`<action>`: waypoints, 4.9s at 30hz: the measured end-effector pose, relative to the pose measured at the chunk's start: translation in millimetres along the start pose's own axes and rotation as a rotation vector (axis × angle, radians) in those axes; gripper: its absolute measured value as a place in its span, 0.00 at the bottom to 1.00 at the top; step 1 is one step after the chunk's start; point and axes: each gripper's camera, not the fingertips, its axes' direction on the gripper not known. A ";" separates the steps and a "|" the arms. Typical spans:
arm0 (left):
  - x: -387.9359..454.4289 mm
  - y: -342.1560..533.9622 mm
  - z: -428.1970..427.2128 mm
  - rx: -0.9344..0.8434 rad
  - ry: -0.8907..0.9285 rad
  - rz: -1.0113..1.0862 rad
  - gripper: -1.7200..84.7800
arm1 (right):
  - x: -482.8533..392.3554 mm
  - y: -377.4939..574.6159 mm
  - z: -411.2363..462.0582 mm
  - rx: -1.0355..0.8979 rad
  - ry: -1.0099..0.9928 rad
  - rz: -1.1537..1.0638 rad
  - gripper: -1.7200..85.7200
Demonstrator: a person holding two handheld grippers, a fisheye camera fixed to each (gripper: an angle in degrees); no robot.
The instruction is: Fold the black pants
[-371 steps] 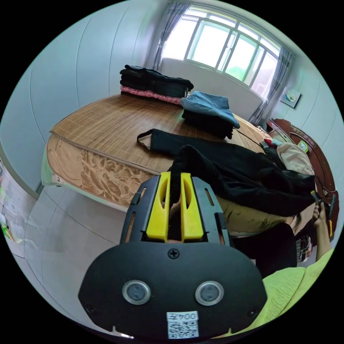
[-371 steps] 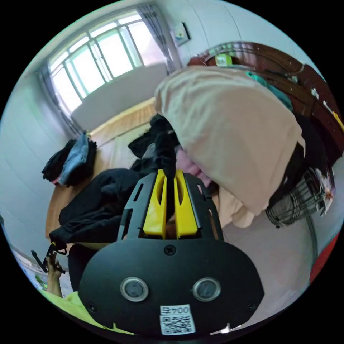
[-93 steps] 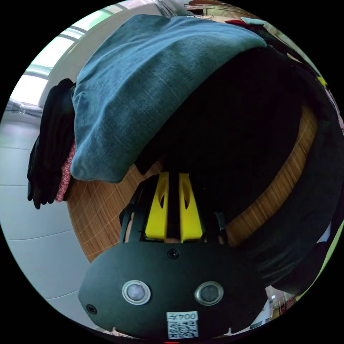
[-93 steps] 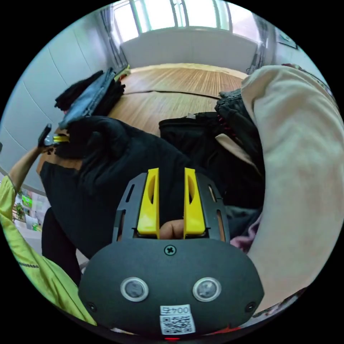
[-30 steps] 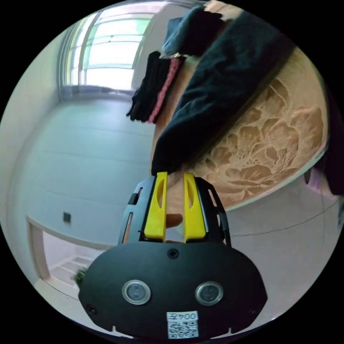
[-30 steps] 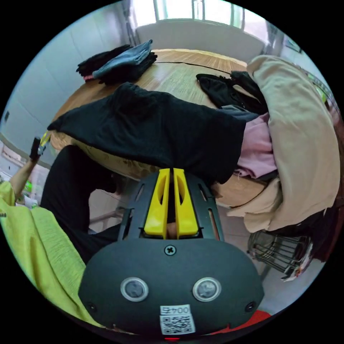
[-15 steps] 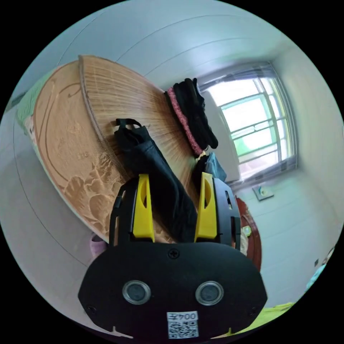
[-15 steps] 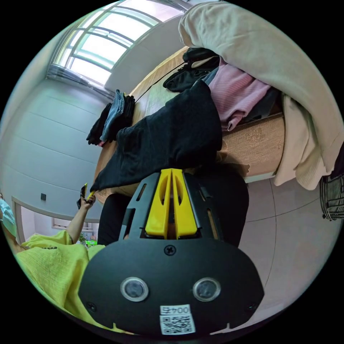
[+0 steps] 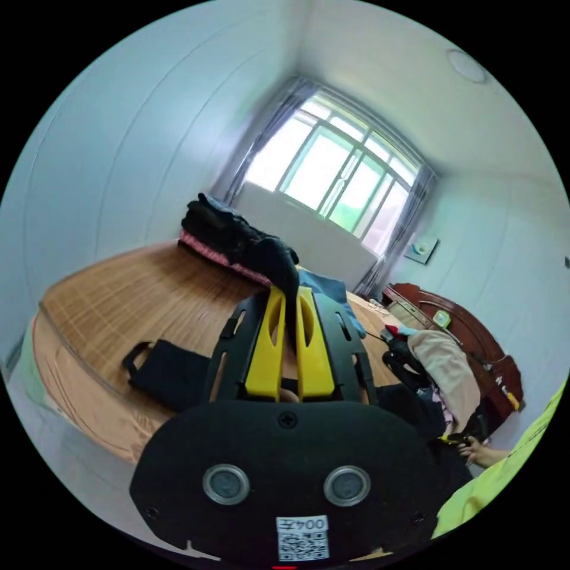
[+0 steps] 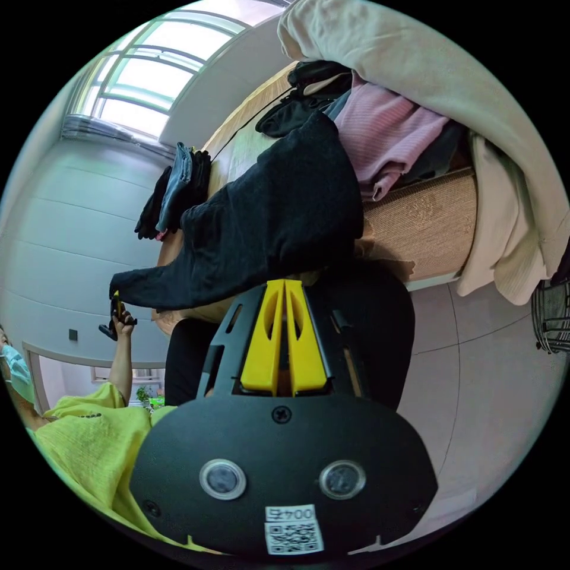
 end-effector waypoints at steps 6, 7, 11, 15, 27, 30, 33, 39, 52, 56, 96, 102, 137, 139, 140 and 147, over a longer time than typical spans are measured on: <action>-90.6 47.2 44.6 -0.153 -0.231 -0.259 0.07 | 11.7 -3.1 7.1 -0.018 0.017 0.025 0.01; -106.6 64.7 56.9 -0.236 -0.302 -0.310 0.07 | 12.5 -3.4 7.5 -0.018 0.018 0.027 0.01; -112.4 92.6 73.3 -0.236 -0.329 -0.390 0.09 | 14.9 -4.9 12.5 -0.028 0.045 0.032 0.01; -100.2 83.2 78.0 -0.231 -0.287 -0.403 0.12 | 17.0 -6.8 19.7 -0.042 0.056 0.032 0.01; 70.9 89.1 111.3 -0.104 -0.201 -0.428 0.04 | 34.2 3.4 26.2 0.037 -0.059 0.049 0.01; 198.7 100.9 200.9 -0.280 0.010 -0.256 0.03 | 36.9 6.6 27.4 0.064 -0.084 0.051 0.01; 331.1 121.0 282.1 -0.357 0.137 -0.063 0.02 | 37.7 12.4 28.1 0.098 -0.100 0.057 0.01; 504.6 217.4 447.1 -0.725 -0.048 0.429 0.02 | 33.8 25.6 26.5 0.200 -0.131 0.067 0.01; 649.8 162.9 564.1 -0.676 0.054 0.373 0.06 | -80.9 -40.6 131.3 0.168 -0.055 -0.284 0.01; 696.0 143.7 681.2 -1.033 0.211 0.214 0.18 | -59.3 -37.4 161.9 0.158 -0.105 -0.154 0.01; 809.6 148.0 937.6 -1.511 0.392 0.221 0.06 | -60.9 -56.2 205.1 0.150 -0.199 -0.158 0.01; 797.3 163.4 920.6 -1.302 0.259 0.254 0.07 | -57.4 -57.2 203.6 0.148 -0.198 -0.163 0.01; 771.3 259.0 599.4 -0.755 0.253 0.317 0.02 | 32.9 1.4 32.8 0.521 -0.218 -0.045 0.07; 760.1 262.4 608.3 -0.819 0.215 0.261 0.02 | 59.6 10.7 13.9 0.545 -0.201 0.029 0.08; 752.4 258.2 612.5 -0.833 0.208 0.225 0.02 | 76.8 15.1 4.3 0.547 -0.183 0.074 0.08; 711.5 223.6 632.2 -0.824 0.098 0.208 0.02 | 120.7 19.0 -11.0 0.450 -0.241 0.198 0.09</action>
